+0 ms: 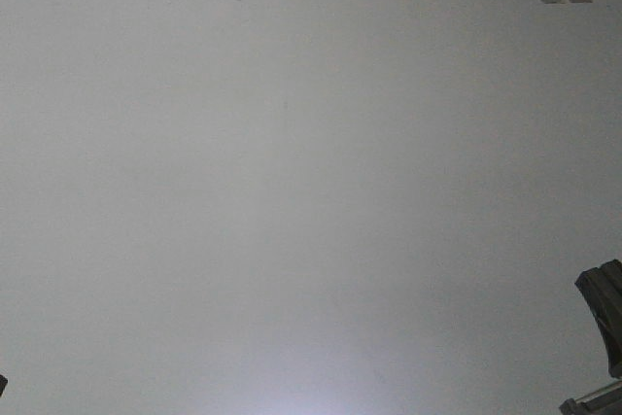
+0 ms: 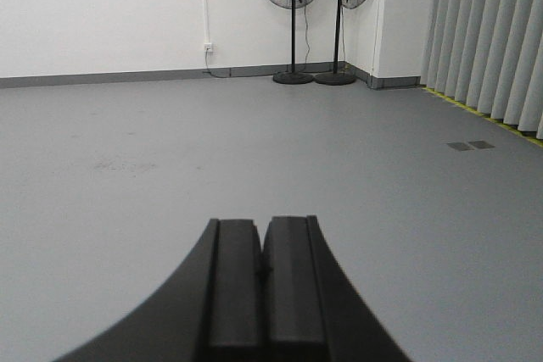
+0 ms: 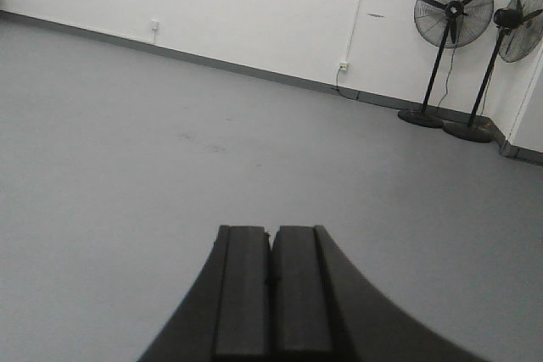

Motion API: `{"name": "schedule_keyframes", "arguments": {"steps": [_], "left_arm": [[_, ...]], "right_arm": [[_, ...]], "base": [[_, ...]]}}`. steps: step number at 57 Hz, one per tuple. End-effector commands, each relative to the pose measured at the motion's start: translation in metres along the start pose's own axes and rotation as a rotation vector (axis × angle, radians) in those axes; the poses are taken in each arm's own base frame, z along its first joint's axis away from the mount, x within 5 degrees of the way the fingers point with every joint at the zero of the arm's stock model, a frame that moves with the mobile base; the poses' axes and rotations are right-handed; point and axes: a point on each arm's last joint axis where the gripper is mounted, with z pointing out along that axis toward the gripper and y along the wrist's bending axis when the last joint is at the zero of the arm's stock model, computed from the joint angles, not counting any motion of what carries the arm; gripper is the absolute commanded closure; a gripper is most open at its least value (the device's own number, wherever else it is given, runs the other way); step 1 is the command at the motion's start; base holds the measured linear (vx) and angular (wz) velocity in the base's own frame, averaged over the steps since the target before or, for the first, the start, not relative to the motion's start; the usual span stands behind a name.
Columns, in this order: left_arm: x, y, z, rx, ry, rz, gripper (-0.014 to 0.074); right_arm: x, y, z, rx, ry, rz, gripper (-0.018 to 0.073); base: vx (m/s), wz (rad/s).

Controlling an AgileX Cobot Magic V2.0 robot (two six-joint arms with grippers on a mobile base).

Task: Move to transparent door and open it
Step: 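Drive the base and turn toward the white-framed glass sliding door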

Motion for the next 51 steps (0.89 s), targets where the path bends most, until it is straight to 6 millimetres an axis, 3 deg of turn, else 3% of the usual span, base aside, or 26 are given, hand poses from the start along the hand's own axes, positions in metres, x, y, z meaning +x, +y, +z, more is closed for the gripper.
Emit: {"name": "schedule_keyframes", "arguments": {"steps": [1, 51], "left_arm": [[-0.0051, 0.0, -0.0009, 0.002, -0.088, -0.009, 0.0594], [-0.0051, 0.0, -0.0009, 0.002, -0.088, -0.009, 0.0594]], "right_arm": [[-0.0067, -0.0013, -0.0013, 0.017, -0.091, -0.012, 0.0564], [-0.0067, -0.0013, -0.0013, 0.017, -0.091, -0.012, 0.0564]], "base": [[0.0, 0.0], [0.01, 0.0]]}}
